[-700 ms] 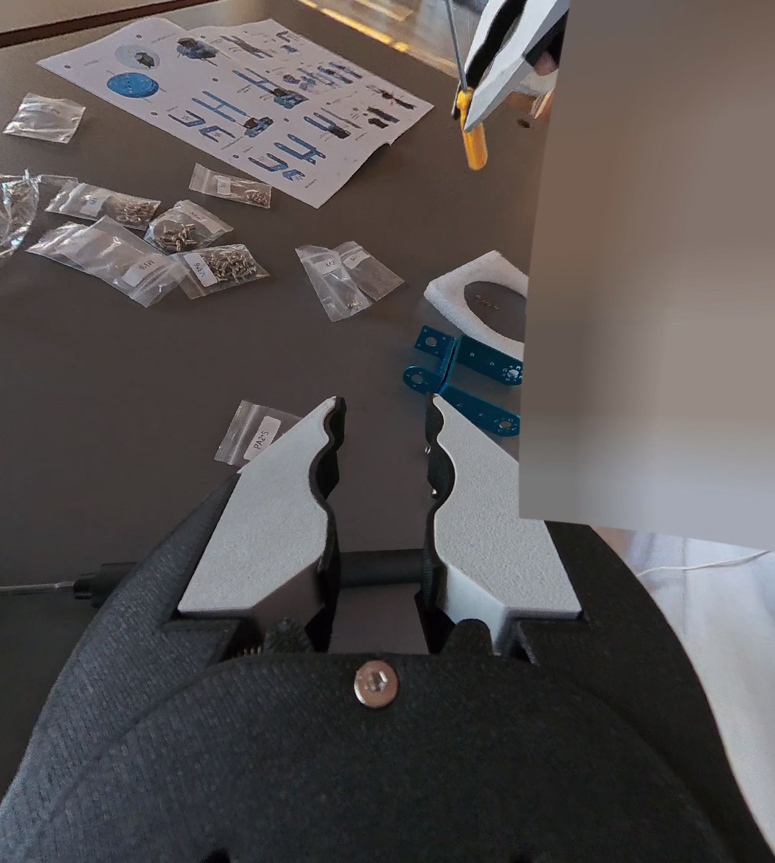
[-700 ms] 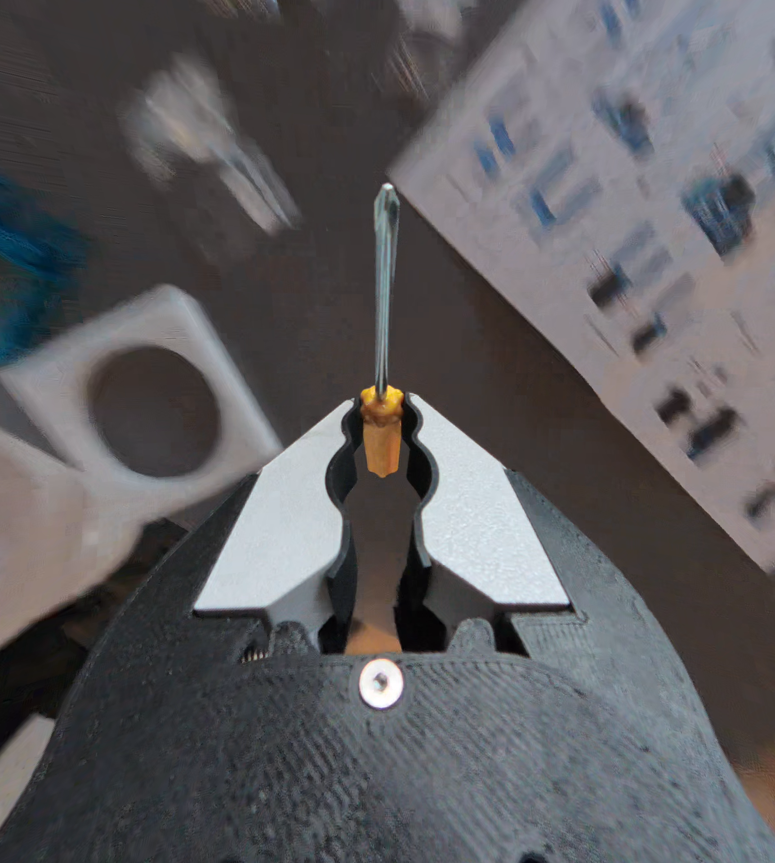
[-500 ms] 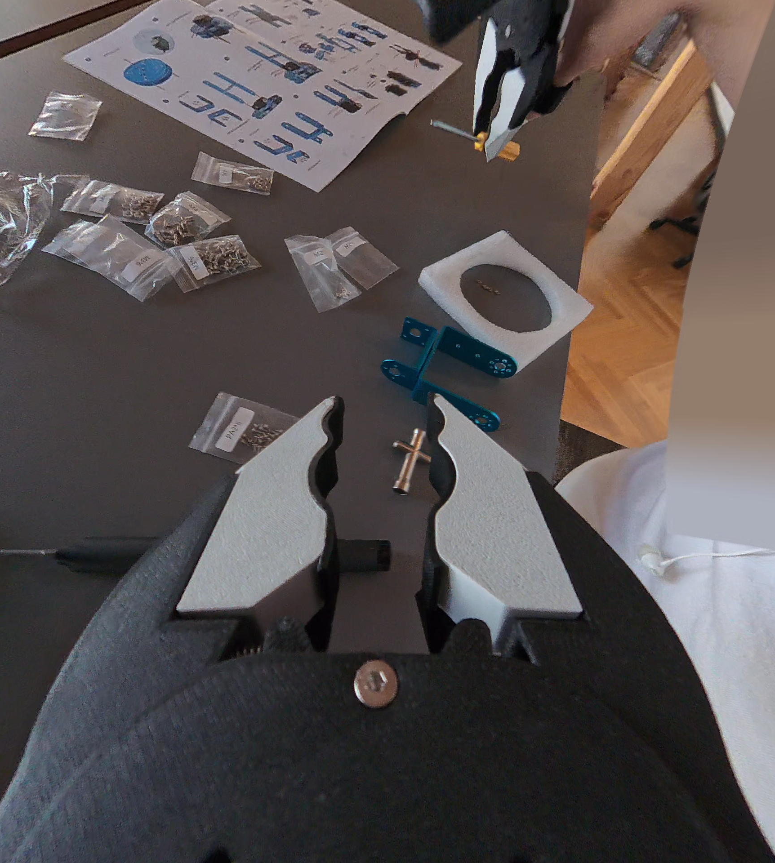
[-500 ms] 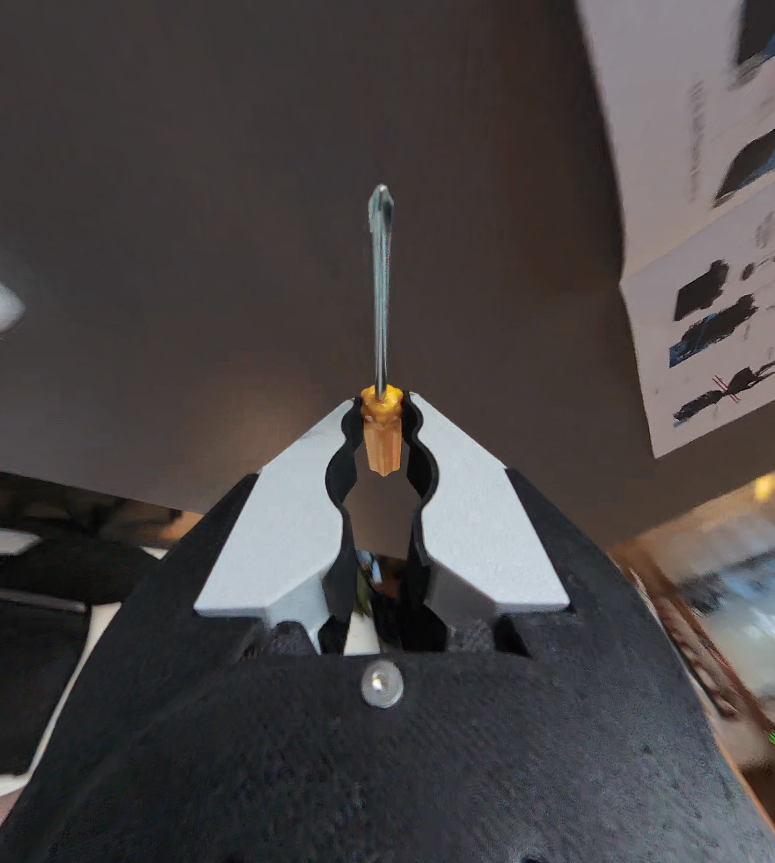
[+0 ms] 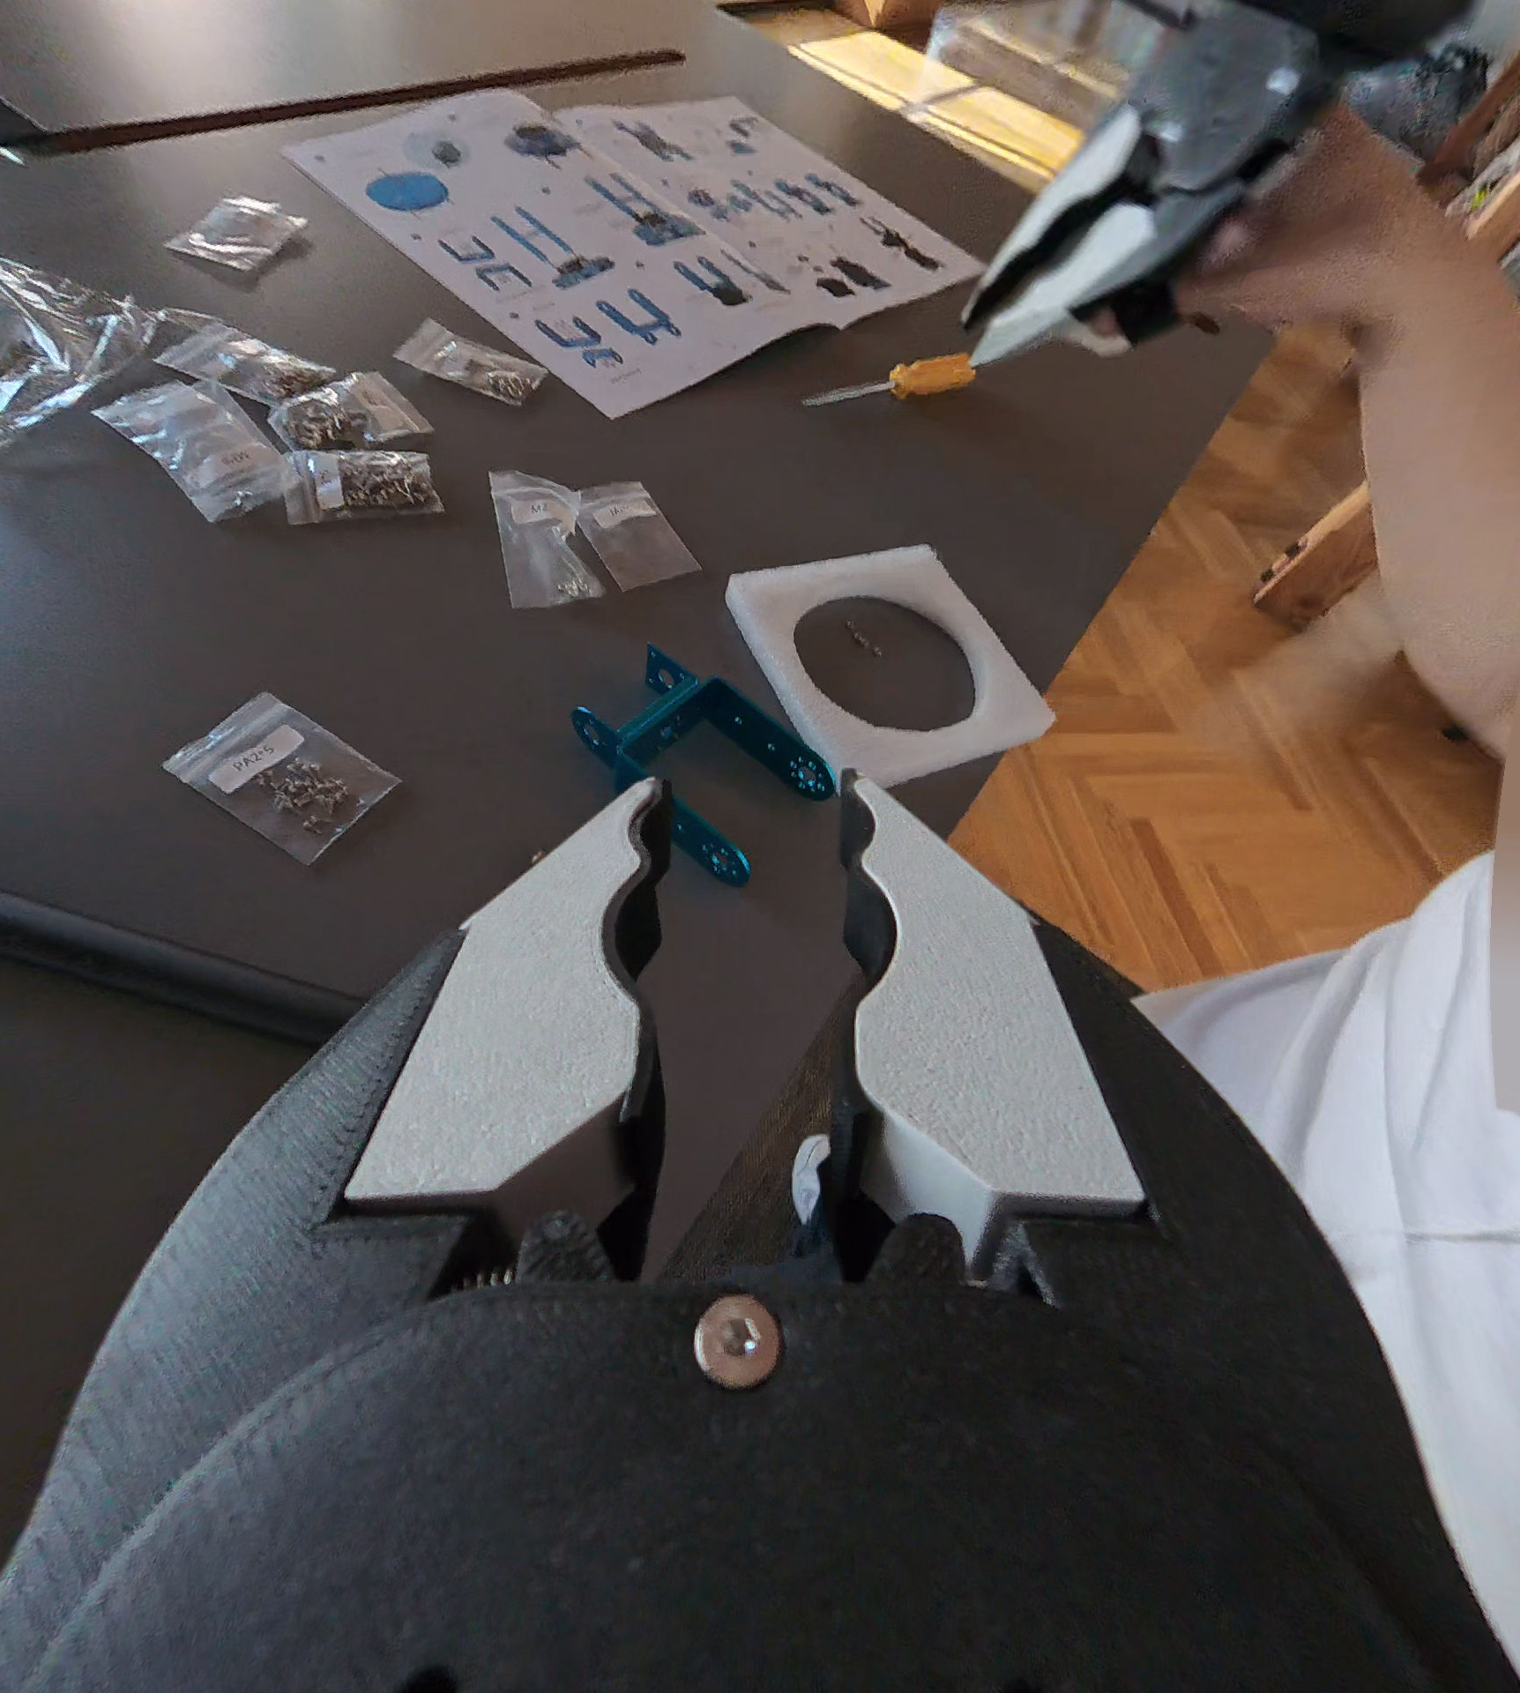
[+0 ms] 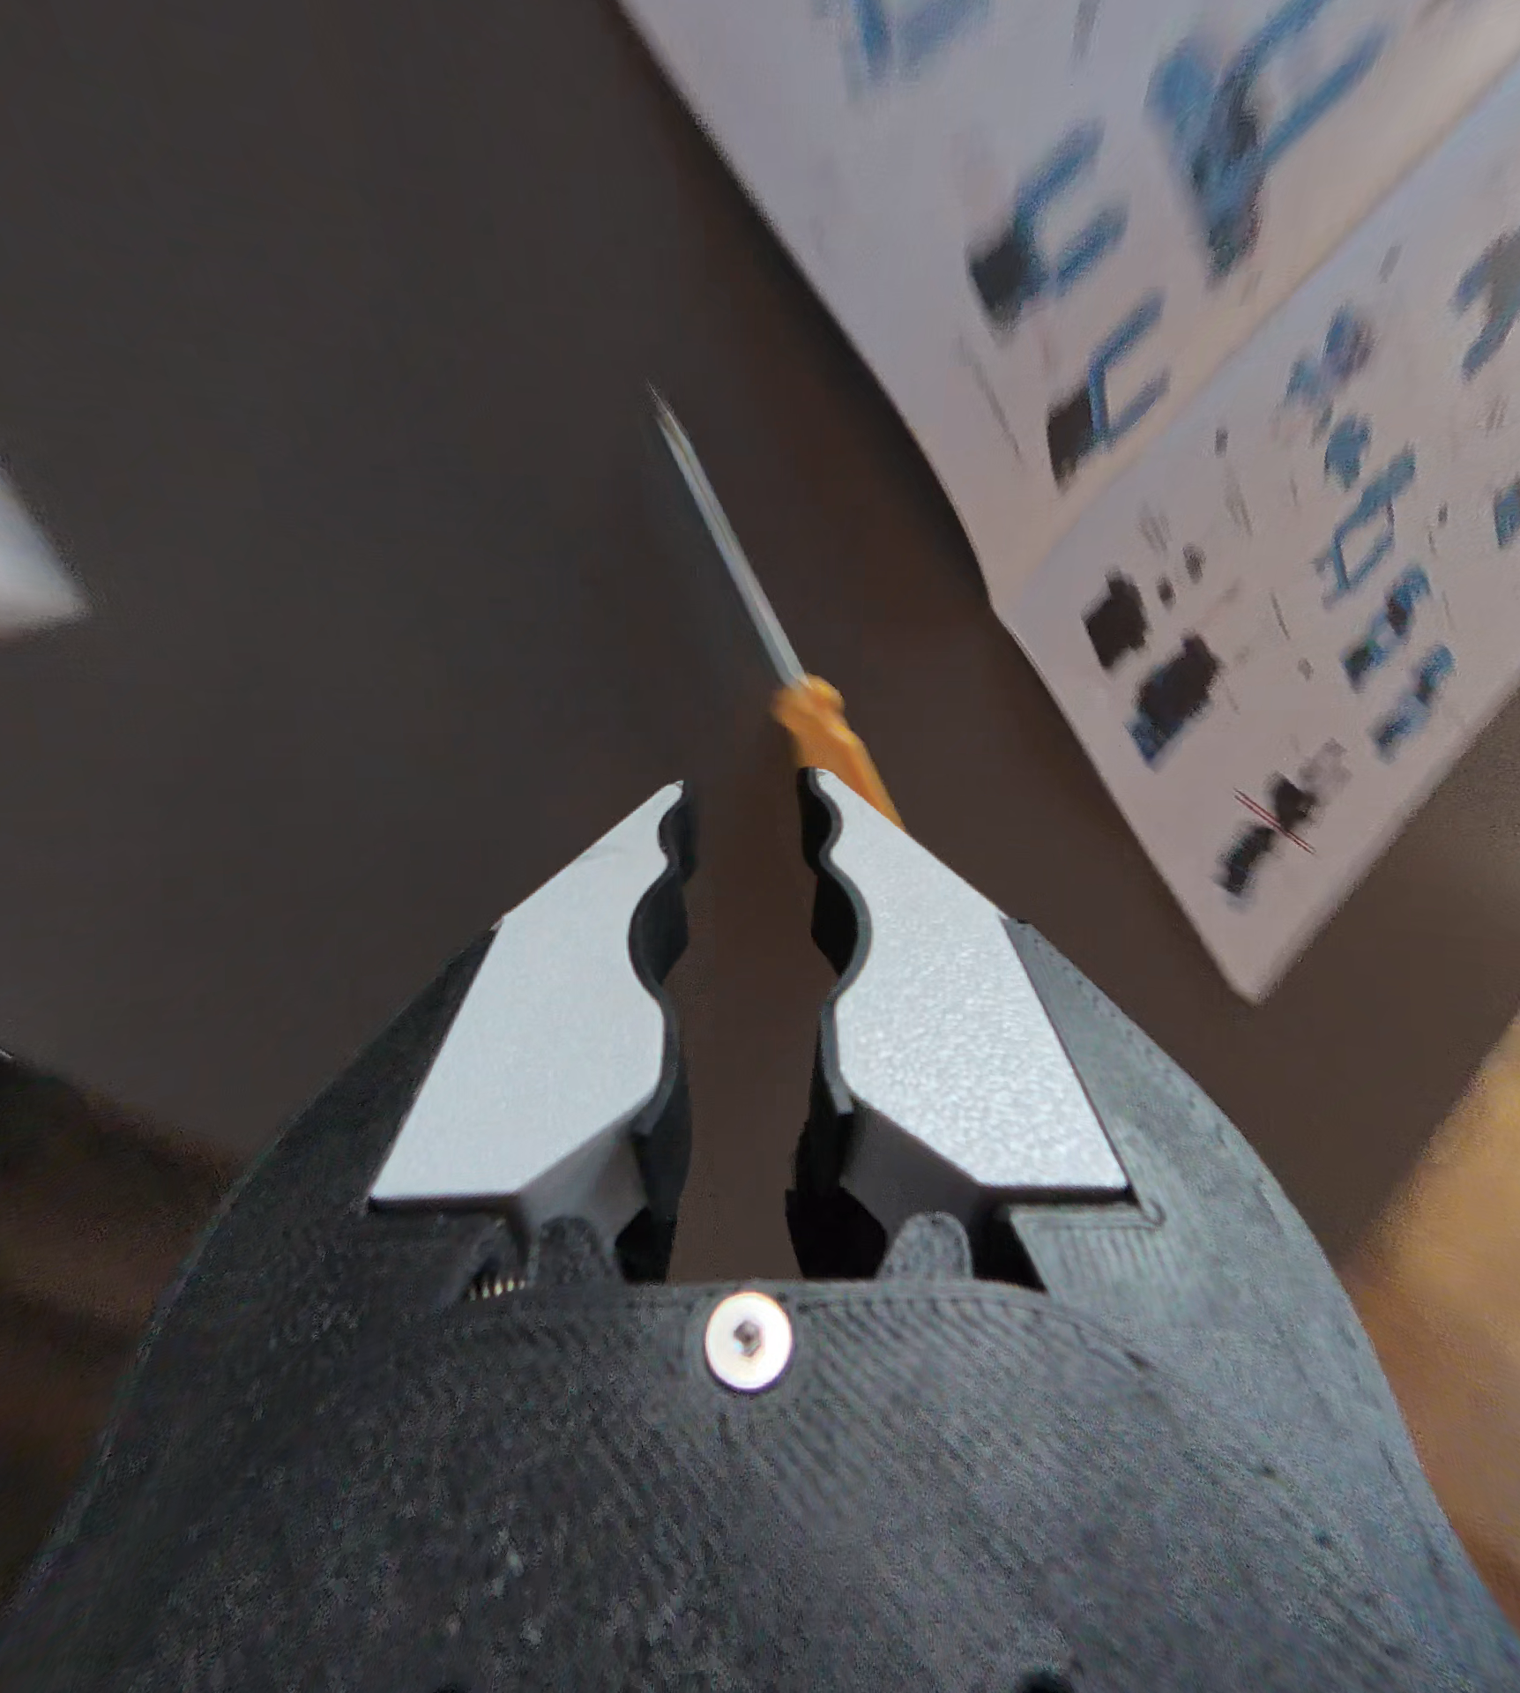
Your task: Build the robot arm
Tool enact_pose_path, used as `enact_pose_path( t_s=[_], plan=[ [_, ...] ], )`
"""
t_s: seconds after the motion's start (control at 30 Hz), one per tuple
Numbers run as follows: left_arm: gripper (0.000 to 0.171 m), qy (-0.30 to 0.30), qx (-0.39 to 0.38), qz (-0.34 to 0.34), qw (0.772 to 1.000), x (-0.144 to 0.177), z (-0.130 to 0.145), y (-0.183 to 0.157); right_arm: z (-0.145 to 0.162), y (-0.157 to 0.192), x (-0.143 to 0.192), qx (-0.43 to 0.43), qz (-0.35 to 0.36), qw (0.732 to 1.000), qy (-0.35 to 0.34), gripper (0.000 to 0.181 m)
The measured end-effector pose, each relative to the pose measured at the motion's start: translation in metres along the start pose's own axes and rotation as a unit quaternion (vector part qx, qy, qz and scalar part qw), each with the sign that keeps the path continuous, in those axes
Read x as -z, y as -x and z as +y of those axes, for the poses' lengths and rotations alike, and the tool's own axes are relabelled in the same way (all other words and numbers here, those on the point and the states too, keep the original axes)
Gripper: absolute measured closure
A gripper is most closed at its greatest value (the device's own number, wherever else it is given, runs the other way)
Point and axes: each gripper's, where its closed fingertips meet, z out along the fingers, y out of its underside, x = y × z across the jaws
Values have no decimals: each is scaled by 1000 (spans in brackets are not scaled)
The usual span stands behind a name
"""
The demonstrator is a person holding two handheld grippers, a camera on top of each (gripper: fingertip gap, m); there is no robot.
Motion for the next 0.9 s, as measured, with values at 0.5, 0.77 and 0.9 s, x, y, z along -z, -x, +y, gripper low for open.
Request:
enact_pose_path(
  t_s=[0.5,0.77,0.9],
  plan=[
    [134,51,-147,143,977,-36,-46,47,-66,192,12,-85,-119,983,-109,168],
    [136,67,-139,231,960,-4,-28,71,-74,199,3,-206,-124,961,-133,169],
    [136,58,-125,248,959,7,-27,71,-71,195,-1,-214,-108,964,-119,168]
  ],
)
